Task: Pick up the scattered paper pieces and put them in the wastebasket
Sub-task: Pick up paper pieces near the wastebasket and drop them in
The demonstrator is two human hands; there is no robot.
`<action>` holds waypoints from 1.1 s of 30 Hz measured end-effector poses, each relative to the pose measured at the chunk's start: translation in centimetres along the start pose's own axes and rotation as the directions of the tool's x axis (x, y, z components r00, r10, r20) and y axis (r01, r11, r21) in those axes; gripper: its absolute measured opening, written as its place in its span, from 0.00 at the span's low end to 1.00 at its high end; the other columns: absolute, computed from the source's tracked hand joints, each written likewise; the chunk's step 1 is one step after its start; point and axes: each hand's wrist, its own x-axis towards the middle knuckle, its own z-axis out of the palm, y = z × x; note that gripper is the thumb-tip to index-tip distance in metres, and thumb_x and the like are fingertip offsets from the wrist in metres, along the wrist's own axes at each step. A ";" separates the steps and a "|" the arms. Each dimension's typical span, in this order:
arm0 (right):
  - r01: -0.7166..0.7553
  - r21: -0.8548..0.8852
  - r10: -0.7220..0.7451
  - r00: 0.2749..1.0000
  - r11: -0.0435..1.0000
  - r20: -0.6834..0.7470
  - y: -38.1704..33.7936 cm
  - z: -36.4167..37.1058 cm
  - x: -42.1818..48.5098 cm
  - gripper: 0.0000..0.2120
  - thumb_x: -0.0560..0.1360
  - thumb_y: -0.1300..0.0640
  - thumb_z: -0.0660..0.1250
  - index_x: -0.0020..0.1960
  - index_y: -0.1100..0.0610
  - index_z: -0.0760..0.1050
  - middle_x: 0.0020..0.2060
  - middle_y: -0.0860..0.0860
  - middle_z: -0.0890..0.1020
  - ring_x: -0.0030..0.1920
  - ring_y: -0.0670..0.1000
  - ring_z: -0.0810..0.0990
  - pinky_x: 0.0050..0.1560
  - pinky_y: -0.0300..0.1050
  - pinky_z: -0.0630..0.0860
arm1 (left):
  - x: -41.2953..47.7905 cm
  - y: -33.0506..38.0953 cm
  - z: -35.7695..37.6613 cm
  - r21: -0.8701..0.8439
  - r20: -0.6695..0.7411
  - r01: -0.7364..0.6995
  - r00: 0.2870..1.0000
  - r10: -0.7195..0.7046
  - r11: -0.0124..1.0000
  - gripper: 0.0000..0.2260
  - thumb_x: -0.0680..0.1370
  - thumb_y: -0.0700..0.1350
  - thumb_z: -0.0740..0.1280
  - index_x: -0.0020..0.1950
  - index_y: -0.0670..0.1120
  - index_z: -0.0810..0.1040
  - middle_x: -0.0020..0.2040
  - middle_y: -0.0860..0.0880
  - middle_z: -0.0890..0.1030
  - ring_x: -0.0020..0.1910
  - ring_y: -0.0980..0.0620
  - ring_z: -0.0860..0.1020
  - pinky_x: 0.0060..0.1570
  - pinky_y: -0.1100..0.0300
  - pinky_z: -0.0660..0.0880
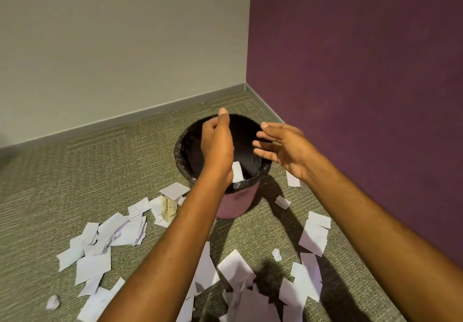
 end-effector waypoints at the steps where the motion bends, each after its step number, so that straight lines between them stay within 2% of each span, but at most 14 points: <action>1: 0.028 0.020 -0.028 0.999 0.999 -0.019 -0.1 -1.1 0.0 0.12 0.82 0.58 0.73 0.63 0.59 0.79 0.59 0.60 0.86 0.57 0.60 0.88 0.55 0.55 0.87 | -1.0 0.0 0.6 -0.012 0.025 -0.065 0.998 0.065 0.998 0.18 0.83 0.63 0.64 0.59 0.50 0.80 0.53 0.49 0.85 0.52 0.48 0.84 0.53 0.48 0.82; 3: 0.077 0.036 -0.074 0.994 0.996 -0.076 -0.1 -3.6 0.2 0.09 0.83 0.58 0.71 0.62 0.59 0.80 0.53 0.58 0.88 0.51 0.56 0.89 0.50 0.50 0.86 | -2.6 -0.5 2.0 -0.037 0.119 -0.162 0.979 0.165 0.986 0.16 0.85 0.59 0.65 0.57 0.48 0.83 0.50 0.48 0.87 0.48 0.49 0.85 0.47 0.50 0.82; 6: 0.077 0.030 -0.070 0.982 0.997 -0.178 1.0 -7.6 0.9 0.08 0.83 0.59 0.70 0.62 0.58 0.79 0.49 0.56 0.87 0.43 0.52 0.87 0.44 0.46 0.86 | -4.2 -3.5 4.6 -0.054 0.286 -0.209 0.934 0.216 0.976 0.14 0.86 0.54 0.66 0.52 0.46 0.85 0.41 0.46 0.86 0.41 0.48 0.83 0.42 0.51 0.80; 9: 0.011 0.025 -0.004 0.963 1.000 -0.271 3.9 -11.5 1.7 0.06 0.84 0.62 0.67 0.61 0.59 0.78 0.46 0.56 0.85 0.39 0.51 0.85 0.37 0.43 0.86 | -5.0 -9.1 6.7 0.072 0.402 -0.205 0.902 0.159 0.976 0.08 0.85 0.46 0.66 0.52 0.46 0.85 0.40 0.47 0.87 0.39 0.51 0.84 0.42 0.53 0.81; 11: -0.048 -0.006 0.043 0.949 0.999 -0.314 6.3 -14.0 2.3 0.06 0.85 0.62 0.67 0.61 0.60 0.79 0.47 0.57 0.85 0.40 0.51 0.86 0.39 0.44 0.86 | -4.5 -14.3 7.6 0.240 0.440 -0.230 0.892 0.106 0.943 0.06 0.84 0.44 0.67 0.54 0.49 0.84 0.44 0.50 0.88 0.41 0.52 0.85 0.43 0.53 0.83; 13: -0.107 -0.036 0.088 0.937 0.994 -0.339 8.8 -16.0 2.6 0.06 0.85 0.63 0.67 0.60 0.60 0.79 0.46 0.57 0.85 0.39 0.52 0.85 0.38 0.43 0.86 | -3.3 -19.4 7.8 0.458 0.475 -0.315 0.877 0.070 0.831 0.10 0.82 0.42 0.67 0.60 0.51 0.83 0.51 0.50 0.87 0.48 0.51 0.85 0.49 0.52 0.83; 16: -0.177 -0.101 0.128 0.920 0.979 -0.370 12.0 -18.2 3.3 0.07 0.83 0.63 0.68 0.60 0.62 0.80 0.41 0.58 0.86 0.38 0.54 0.84 0.37 0.46 0.86 | -1.3 -26.3 7.8 0.649 0.571 -0.453 0.821 0.002 0.611 0.21 0.79 0.43 0.68 0.73 0.49 0.76 0.70 0.46 0.80 0.67 0.46 0.78 0.65 0.50 0.78; 17: -0.197 -0.146 0.131 0.918 0.969 -0.374 12.9 -18.7 3.5 0.08 0.82 0.63 0.69 0.60 0.62 0.80 0.41 0.58 0.86 0.37 0.54 0.84 0.40 0.50 0.87 | -0.6 -28.3 7.6 0.688 0.610 -0.521 0.793 -0.014 0.505 0.25 0.79 0.45 0.68 0.77 0.49 0.71 0.75 0.46 0.75 0.73 0.43 0.73 0.69 0.47 0.75; 19: -0.226 -0.247 0.120 0.916 0.942 -0.383 14.1 -19.4 4.0 0.05 0.82 0.62 0.70 0.57 0.60 0.82 0.42 0.58 0.86 0.39 0.55 0.84 0.49 0.58 0.87 | 0.6 -31.0 7.0 0.730 0.664 -0.624 0.744 -0.074 0.280 0.31 0.79 0.50 0.69 0.81 0.48 0.64 0.81 0.45 0.67 0.79 0.41 0.66 0.73 0.43 0.71; 21: -0.237 -0.342 0.082 0.908 0.909 -0.410 14.8 -19.8 4.9 0.03 0.81 0.60 0.73 0.54 0.57 0.83 0.46 0.57 0.88 0.41 0.55 0.84 0.50 0.56 0.86 | 1.1 -31.9 6.3 0.721 0.692 -0.676 0.711 -0.124 0.151 0.31 0.81 0.52 0.67 0.82 0.46 0.63 0.82 0.45 0.65 0.81 0.41 0.64 0.76 0.44 0.67; 24: -0.207 -0.540 -0.023 0.921 0.816 -0.389 15.6 -20.1 6.9 0.06 0.79 0.59 0.76 0.54 0.53 0.82 0.51 0.56 0.88 0.43 0.54 0.84 0.45 0.52 0.82 | 1.2 -32.3 5.8 0.708 0.706 -0.700 0.697 -0.127 0.095 0.26 0.83 0.52 0.64 0.80 0.46 0.67 0.83 0.44 0.65 0.81 0.41 0.63 0.77 0.46 0.65; 27: -0.160 -0.707 -0.090 0.949 0.689 -0.303 16.7 -19.9 9.3 0.16 0.77 0.60 0.77 0.63 0.54 0.80 0.58 0.55 0.86 0.54 0.57 0.85 0.52 0.51 0.81 | 1.2 -32.2 6.2 0.716 0.697 -0.694 0.703 -0.143 0.078 0.20 0.85 0.50 0.62 0.76 0.45 0.71 0.82 0.43 0.66 0.80 0.41 0.64 0.76 0.46 0.66; 30: -0.110 -0.880 -0.136 0.972 0.462 -0.192 17.5 -19.6 12.0 0.30 0.75 0.57 0.80 0.74 0.59 0.75 0.66 0.59 0.81 0.61 0.59 0.81 0.58 0.50 0.79 | 1.6 -32.6 6.6 0.696 0.717 -0.713 0.683 -0.136 0.088 0.17 0.85 0.48 0.62 0.72 0.42 0.74 0.83 0.42 0.64 0.79 0.38 0.66 0.72 0.44 0.71; 33: -0.073 -0.971 -0.166 0.980 0.225 -0.113 18.1 -19.5 14.2 0.33 0.76 0.52 0.79 0.77 0.57 0.71 0.70 0.60 0.76 0.68 0.63 0.76 0.64 0.54 0.76 | 1.7 -33.0 7.2 0.683 0.727 -0.728 0.671 -0.144 0.060 0.19 0.83 0.43 0.65 0.74 0.42 0.72 0.80 0.41 0.69 0.77 0.33 0.67 0.67 0.40 0.74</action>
